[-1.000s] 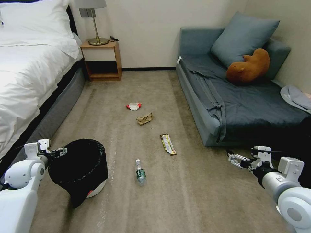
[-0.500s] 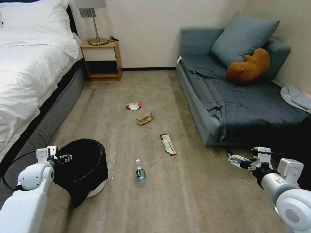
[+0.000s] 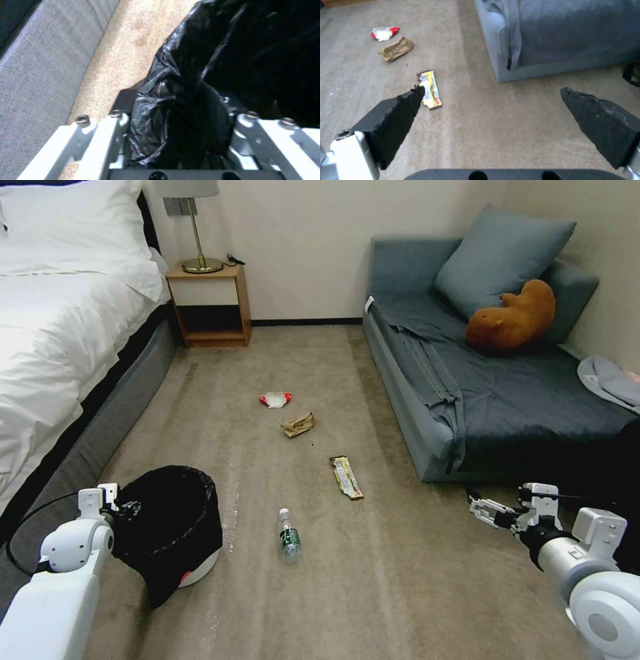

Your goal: Pick up the trash bin, then pick up the garbage on the floor and place it into the trash bin.

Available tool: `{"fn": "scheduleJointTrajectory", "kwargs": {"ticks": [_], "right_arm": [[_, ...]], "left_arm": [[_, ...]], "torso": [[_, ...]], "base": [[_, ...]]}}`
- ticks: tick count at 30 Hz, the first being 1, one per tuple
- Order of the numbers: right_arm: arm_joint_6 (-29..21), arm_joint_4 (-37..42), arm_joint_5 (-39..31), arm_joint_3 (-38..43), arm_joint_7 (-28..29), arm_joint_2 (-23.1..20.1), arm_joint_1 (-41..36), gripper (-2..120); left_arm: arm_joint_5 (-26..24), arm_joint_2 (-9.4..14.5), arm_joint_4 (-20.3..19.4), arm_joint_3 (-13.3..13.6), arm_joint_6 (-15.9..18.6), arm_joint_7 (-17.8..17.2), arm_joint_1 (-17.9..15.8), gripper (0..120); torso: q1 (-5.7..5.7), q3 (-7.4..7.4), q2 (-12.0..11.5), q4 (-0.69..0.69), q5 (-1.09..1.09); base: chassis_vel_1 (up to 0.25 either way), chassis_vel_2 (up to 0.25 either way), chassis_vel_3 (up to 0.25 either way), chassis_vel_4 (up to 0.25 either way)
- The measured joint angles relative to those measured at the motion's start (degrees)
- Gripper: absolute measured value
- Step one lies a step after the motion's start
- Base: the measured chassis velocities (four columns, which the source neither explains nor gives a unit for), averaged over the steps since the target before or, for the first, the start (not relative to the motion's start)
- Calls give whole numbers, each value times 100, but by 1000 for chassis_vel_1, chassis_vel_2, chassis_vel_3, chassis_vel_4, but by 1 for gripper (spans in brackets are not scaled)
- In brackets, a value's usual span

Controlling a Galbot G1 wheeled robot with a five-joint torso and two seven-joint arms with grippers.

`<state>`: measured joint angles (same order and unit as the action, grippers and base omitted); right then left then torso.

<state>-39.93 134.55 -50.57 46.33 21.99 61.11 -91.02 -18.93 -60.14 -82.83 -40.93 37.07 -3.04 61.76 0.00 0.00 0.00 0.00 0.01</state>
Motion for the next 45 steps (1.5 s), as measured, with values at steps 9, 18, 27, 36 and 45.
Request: {"fn": "scheduleJointTrajectory", "kwargs": {"ticks": [9, 18, 27, 36, 45], "right_arm": [[0, 2, 5, -21, 1, 16, 11, 100], [0, 2, -2, -53, -13, 36, 21, 100], [11, -70, -15, -108, -48, 32, 38, 100], [23, -172, 34, -209, -177, 17, 144, 100], [157, -279, 483, -491, -565, 93, 158, 100]], "left_arm": [[148, 39, 10, -73, -110, 165, 52, 16], [49, -3, -93, -162, -401, 155, 41, 10], [1, 43, -387, -271, -577, 119, -78, 5], [124, 188, -694, -302, -704, 118, -236, 5], [257, 337, -914, -283, -796, 169, -323, 5]], "torso": [[0, 0, 0, -1, -1], [0, 0, 0, -1, -2], [0, 1, 0, 0, -1], [1, 1, 0, 0, -1], [0, 1, -1, 0, -2]], "base": [[0, 0, 0, 0], [0, 0, 0, 0], [0, 0, 0, 0], [0, 0, 0, 0], [0, 0, 0, 0]]}}
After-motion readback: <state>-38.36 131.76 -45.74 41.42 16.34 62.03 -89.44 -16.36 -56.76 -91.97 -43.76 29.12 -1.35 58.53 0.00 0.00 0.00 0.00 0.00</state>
